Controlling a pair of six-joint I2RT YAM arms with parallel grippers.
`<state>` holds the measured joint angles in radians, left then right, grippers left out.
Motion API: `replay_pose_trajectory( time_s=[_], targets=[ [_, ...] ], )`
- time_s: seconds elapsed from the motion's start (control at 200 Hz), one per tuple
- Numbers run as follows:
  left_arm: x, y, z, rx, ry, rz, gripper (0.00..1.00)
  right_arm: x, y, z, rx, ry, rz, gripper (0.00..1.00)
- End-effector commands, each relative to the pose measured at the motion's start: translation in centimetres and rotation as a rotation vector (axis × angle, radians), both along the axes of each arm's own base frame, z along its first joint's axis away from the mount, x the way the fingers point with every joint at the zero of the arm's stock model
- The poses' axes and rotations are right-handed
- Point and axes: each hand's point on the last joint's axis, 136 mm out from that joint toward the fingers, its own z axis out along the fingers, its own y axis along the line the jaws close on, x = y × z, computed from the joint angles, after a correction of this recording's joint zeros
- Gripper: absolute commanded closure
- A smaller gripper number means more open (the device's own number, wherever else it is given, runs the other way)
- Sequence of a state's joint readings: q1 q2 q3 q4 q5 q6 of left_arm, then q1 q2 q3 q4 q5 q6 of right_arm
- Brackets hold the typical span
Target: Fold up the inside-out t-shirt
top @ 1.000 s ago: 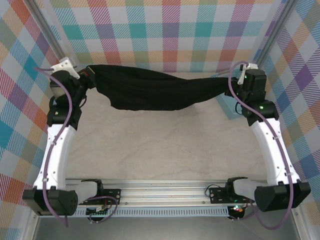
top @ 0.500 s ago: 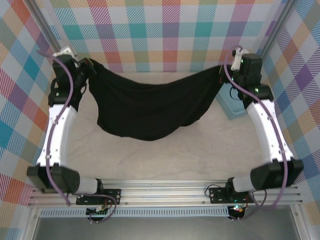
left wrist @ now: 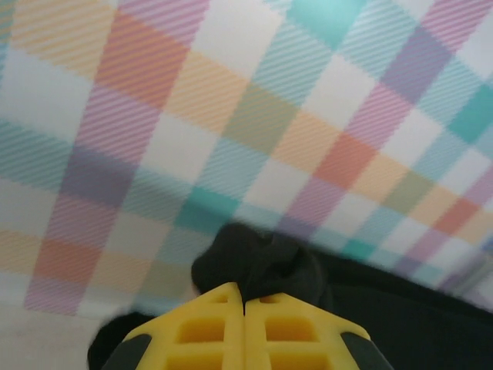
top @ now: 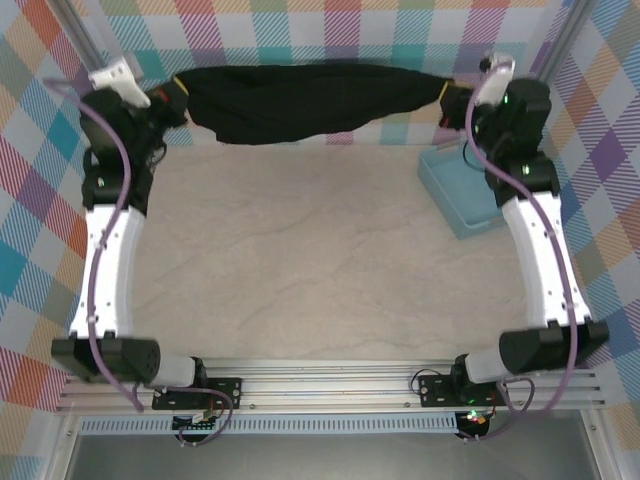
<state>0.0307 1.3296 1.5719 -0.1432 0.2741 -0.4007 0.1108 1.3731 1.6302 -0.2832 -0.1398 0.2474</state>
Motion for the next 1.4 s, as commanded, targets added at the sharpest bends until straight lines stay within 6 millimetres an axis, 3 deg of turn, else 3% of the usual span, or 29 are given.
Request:
replay_pose_trajectory(
  time_s=[0.0,0.075,0.12,0.165,0.225,0.33,0.45,0.53,0.64,0.805,0.945,1.0,1.195,1.395],
  targets=[
    [-0.3,-1.8,-12.1,-0.111,0.218,-0.083,0.88,-1.2,0.4,-12.0,0.057,0.299,0.011,0.84],
    [-1.8,-1.7,-22.1,-0.171,0.429,-0.041,0.78,-4.0,-0.9,-21.0,0.036,0.53,-0.062,0.77],
    [-3.3,-1.6,-26.7,-0.186,0.537,-0.022,0.71,-5.9,-1.2,-24.7,0.033,0.617,-0.079,0.7],
    [-4.8,-1.5,-29.8,-0.193,0.612,0.0,0.64,-7.6,-1.5,-27.7,0.025,0.69,-0.093,0.67],
    [-6.1,-1.4,-32.3,-0.178,0.651,0.023,0.5,-8.7,-1.9,-29.6,0.018,0.725,-0.108,0.6],
    [-6.4,-2.3,-33.4,-0.115,0.672,0.001,0.37,-9.0,-0.8,-31.2,0.035,0.766,-0.062,0.51],
    [-5.2,-6.4,-33.6,0.006,0.704,-0.115,0.34,-7.6,2.6,-31.8,-0.011,0.784,0.04,0.49],
    [-3.8,-8.9,-34.2,0.123,0.718,-0.146,0.33,-5.6,4.3,-32.4,-0.053,0.775,0.071,0.48],
    [-0.5,-10.8,-35.8,0.223,0.745,-0.141,0.33,-1.7,4.7,-33.5,-0.081,0.777,0.041,0.46],
    [2.9,-9.7,-39.5,0.354,0.855,-0.046,0.33,4.5,3.4,-35.2,-0.166,0.79,-0.065,0.43],
    [3.6,-9.8,-41.7,0.388,0.906,-0.057,0.33,8.8,3.0,-36.7,-0.206,0.83,-0.11,0.42],
    [3.0,-9.5,-42.9,0.415,0.957,-0.055,0.33,10.3,2.9,-37.3,-0.218,0.844,-0.122,0.42],
    [2.5,-9.5,-45.1,0.424,1.014,-0.076,0.37,13.4,3.5,-39.7,-0.223,0.911,-0.126,0.41],
    [2.3,-10.0,-46.4,0.406,1.034,-0.105,0.57,14.9,5.7,-42.8,-0.123,0.986,-0.072,0.46]
  ],
)
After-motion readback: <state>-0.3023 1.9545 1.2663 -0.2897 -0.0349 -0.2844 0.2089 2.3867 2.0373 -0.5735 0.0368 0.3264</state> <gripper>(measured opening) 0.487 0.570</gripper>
